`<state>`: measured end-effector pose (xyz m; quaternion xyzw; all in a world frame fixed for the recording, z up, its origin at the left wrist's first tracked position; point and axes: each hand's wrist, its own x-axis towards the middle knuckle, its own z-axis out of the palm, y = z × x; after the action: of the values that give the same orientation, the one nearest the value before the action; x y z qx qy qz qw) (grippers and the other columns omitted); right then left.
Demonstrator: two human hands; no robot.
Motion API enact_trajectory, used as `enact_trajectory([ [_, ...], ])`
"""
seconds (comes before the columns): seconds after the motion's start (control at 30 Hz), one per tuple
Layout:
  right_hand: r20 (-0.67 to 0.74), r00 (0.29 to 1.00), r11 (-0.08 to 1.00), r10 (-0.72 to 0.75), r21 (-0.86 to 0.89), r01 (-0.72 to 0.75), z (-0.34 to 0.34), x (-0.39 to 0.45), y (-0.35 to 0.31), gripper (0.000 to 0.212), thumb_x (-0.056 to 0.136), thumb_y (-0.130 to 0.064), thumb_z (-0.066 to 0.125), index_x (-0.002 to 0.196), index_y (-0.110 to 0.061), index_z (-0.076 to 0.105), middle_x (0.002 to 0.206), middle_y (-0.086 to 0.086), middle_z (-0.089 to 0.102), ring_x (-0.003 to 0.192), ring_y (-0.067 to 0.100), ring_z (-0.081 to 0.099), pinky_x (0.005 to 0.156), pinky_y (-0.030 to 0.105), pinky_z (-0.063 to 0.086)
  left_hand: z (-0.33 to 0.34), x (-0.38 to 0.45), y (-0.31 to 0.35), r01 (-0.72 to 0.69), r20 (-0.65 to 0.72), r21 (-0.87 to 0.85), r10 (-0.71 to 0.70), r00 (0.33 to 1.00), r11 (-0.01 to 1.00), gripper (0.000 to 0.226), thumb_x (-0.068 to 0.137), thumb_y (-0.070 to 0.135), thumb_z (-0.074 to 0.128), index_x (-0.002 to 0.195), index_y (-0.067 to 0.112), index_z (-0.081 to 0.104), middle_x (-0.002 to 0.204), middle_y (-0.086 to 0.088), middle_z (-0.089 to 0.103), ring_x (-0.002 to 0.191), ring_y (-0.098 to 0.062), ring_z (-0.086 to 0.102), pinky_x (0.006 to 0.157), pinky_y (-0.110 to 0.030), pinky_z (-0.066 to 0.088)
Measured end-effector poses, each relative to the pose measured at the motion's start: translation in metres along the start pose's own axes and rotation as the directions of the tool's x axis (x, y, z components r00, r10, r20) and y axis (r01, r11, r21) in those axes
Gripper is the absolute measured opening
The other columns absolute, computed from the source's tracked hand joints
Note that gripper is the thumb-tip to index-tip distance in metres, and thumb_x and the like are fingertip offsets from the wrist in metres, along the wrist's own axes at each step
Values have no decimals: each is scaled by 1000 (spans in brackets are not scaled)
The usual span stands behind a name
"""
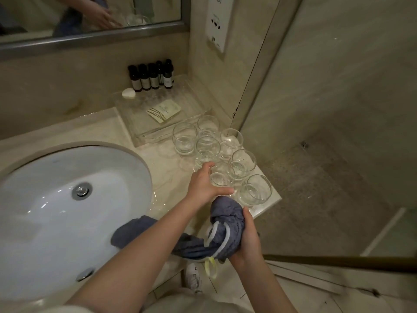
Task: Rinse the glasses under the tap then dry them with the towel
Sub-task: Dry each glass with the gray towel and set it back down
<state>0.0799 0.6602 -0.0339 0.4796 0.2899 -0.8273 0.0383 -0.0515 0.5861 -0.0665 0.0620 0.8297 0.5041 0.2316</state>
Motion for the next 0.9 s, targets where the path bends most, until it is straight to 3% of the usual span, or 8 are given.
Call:
enact_trajectory([
  [0.13, -21, 1000, 1000, 21, -21, -21, -2, 3, -2, 53, 97, -52, 44, 109, -5, 66, 108, 19, 71, 100, 33, 64, 79, 41, 51, -3, 1, -1, -10, -4, -5, 10, 1000, 1000, 95, 58, 31, 94, 138, 17, 46, 136, -6, 56, 126, -19, 51, 101, -28, 40],
  [0.23, -32, 999, 999, 23, -38, -24, -4, 5, -1, 55, 96, -52, 45, 115, -5, 65, 118, 20, 67, 109, 35, 62, 92, 45, 50, -12, -3, -2, -8, 0, -9, 8, 1000, 1000, 93, 58, 28, 94, 139, 17, 49, 133, -6, 59, 126, -18, 53, 97, -24, 40],
  [0.4, 46, 999, 999, 10, -47, -7, 1, 2, 3, 56, 96, -54, 40, 117, -8, 64, 117, 18, 68, 113, 34, 60, 104, 47, 42, -50, -25, -9, 42, -70, -115, -51, 996, 992, 84, 61, 32, 91, 135, 23, 53, 125, -2, 61, 117, -17, 55, 88, -24, 41],
  [0.57, 158, 987, 999, -4, -44, 11, 22, -5, 7, 56, 95, -59, 36, 108, -13, 66, 95, 11, 76, 101, 30, 63, 81, 41, 48, -114, -66, -10, 65, -120, -266, -100, 988, 962, 77, 37, 56, 92, 106, 34, 65, 104, 2, 66, 99, -12, 63, 84, -23, 49],
  [0.63, 215, 976, 998, -10, -54, 22, 38, -11, 11, 54, 96, -56, 35, 103, -12, 66, 88, 10, 76, 97, 28, 63, 76, 39, 47, -136, -87, -12, 51, -142, -358, -108, 984, 932, 75, 35, 56, 85, 103, 32, 66, 101, 0, 66, 93, -13, 64, 84, -27, 51],
  [0.7, 270, 960, 992, -69, -81, 94, 59, -19, 20, 48, 96, -49, 39, 106, -10, 65, 94, 10, 75, 97, 27, 64, 77, 37, 48, -153, -108, -14, 43, -172, -446, -132, 976, 894, 73, 37, 52, 82, 105, 28, 67, 101, -1, 64, 93, -14, 64, 86, -33, 51],
  [0.8, 364, 905, 946, -219, -148, 288, 87, -31, 40, 43, 94, -37, 47, 123, -8, 61, 119, 11, 69, 108, 24, 66, 83, 31, 53, -173, -137, -22, 27, -212, -568, -179, 961, 822, 67, 43, 47, 81, 105, 24, 68, 103, -6, 64, 95, -21, 66, 93, -40, 50],
  [0.9, 496, 807, 872, -319, -180, 455, 111, -53, 59, 36, 94, -30, 49, 121, -10, 63, 114, 3, 72, 105, 14, 68, 78, 20, 55, -191, -165, -28, 11, -265, -623, -224, 938, 782, 60, 50, 43, 82, 104, 20, 69, 105, -7, 67, 90, -20, 70, 86, -35, 53],
])
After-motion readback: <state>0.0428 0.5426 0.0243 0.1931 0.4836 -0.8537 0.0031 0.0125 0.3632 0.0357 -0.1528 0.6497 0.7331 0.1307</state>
